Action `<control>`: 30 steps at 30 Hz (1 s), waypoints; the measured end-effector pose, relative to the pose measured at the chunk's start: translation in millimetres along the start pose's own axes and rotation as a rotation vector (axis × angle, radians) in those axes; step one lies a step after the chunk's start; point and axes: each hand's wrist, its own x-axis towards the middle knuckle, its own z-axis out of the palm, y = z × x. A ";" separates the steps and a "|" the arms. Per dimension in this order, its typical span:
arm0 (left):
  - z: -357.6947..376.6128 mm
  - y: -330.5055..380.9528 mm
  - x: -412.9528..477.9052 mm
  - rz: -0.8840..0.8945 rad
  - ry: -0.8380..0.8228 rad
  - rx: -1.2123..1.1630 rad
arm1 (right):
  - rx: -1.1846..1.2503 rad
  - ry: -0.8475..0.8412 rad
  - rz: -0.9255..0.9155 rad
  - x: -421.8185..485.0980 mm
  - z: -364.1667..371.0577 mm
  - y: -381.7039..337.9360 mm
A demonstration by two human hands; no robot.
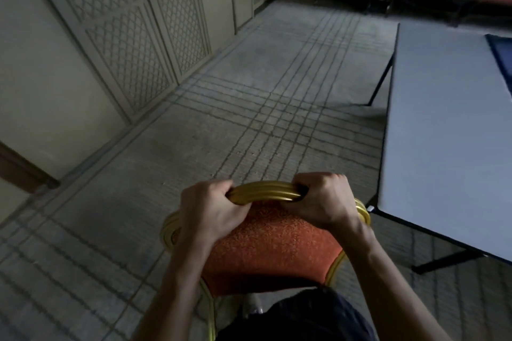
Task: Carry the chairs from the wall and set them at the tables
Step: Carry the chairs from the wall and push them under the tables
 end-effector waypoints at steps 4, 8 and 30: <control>15.1 -12.1 65.6 0.113 -0.028 -0.007 | -0.006 0.052 0.071 44.6 8.3 9.9; 39.8 -23.3 124.9 0.167 -0.035 -0.023 | -0.022 0.072 0.125 87.9 25.5 26.6; 226.3 -16.2 430.6 0.275 -0.257 -0.096 | -0.034 0.154 0.339 340.5 85.2 198.7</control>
